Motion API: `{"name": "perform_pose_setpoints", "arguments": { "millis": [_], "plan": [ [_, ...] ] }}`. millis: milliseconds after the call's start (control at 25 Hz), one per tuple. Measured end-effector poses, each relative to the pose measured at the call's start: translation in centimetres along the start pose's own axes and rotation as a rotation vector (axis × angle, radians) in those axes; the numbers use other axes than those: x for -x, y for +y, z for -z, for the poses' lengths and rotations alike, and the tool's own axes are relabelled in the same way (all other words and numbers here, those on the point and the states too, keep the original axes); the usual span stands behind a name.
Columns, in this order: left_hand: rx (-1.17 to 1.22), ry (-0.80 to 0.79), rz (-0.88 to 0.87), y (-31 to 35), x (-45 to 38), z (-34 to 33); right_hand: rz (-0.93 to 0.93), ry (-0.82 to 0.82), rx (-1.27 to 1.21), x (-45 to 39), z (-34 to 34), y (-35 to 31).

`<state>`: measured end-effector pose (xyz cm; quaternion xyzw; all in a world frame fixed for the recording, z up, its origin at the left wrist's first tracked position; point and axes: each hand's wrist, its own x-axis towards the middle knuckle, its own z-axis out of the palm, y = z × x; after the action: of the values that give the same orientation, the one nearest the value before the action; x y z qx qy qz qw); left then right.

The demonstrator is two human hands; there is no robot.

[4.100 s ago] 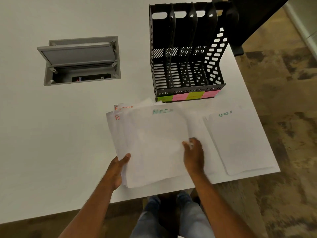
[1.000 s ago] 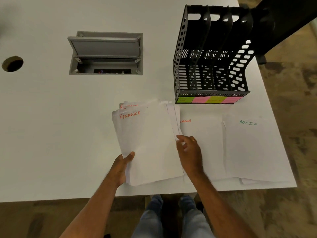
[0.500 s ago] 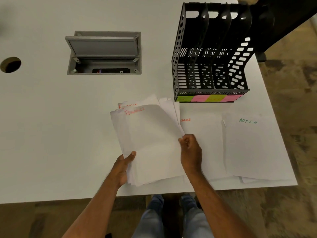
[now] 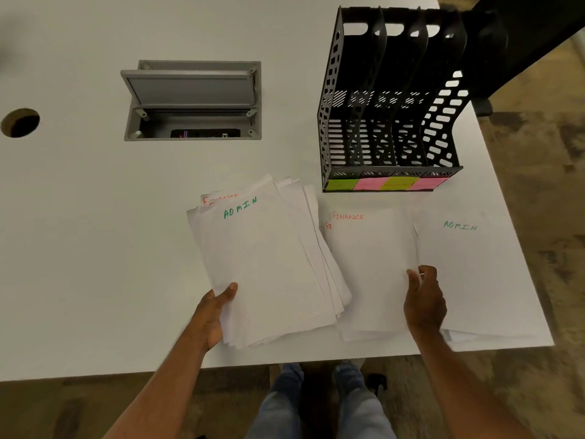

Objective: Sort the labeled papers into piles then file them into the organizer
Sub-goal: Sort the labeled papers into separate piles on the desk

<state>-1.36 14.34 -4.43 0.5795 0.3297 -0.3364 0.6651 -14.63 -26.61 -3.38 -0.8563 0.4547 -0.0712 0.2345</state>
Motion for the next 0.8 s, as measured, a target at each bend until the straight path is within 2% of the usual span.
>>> {"name": "perform_pose_setpoints", "arguments": {
  "millis": [120,200,240,360,480,640,720,800],
  "plan": [
    [-0.009,0.003,-0.009,0.1,-0.2,0.4,-0.014,-0.073,0.042,0.1,-0.3,-0.2],
    [-0.008,-0.007,-0.020,0.2,-0.1,0.1,-0.025,-0.017,0.088,-0.1,0.0,-1.1],
    [-0.003,-0.015,-0.019,0.3,0.1,-0.2,-0.014,0.031,0.028,0.0,0.4,-2.1],
    [-0.004,-0.044,-0.010,0.3,0.4,-1.5,0.222,0.055,-0.338,1.7,1.4,-7.2],
    [-0.016,-0.072,0.008,0.3,0.9,-3.3,0.398,-0.111,-0.324,4.6,1.0,-12.0],
    [-0.003,-0.126,0.013,0.3,1.3,-5.1,0.196,-0.344,-0.210,6.1,0.1,-14.1],
    [-0.016,-0.127,0.006,0.2,1.4,-5.5,0.139,-0.363,-0.212,6.1,0.0,-14.0],
    [-0.041,-0.110,0.002,0.0,1.4,-5.7,0.132,-0.315,-0.301,6.0,0.2,-13.7]
  ]
}}
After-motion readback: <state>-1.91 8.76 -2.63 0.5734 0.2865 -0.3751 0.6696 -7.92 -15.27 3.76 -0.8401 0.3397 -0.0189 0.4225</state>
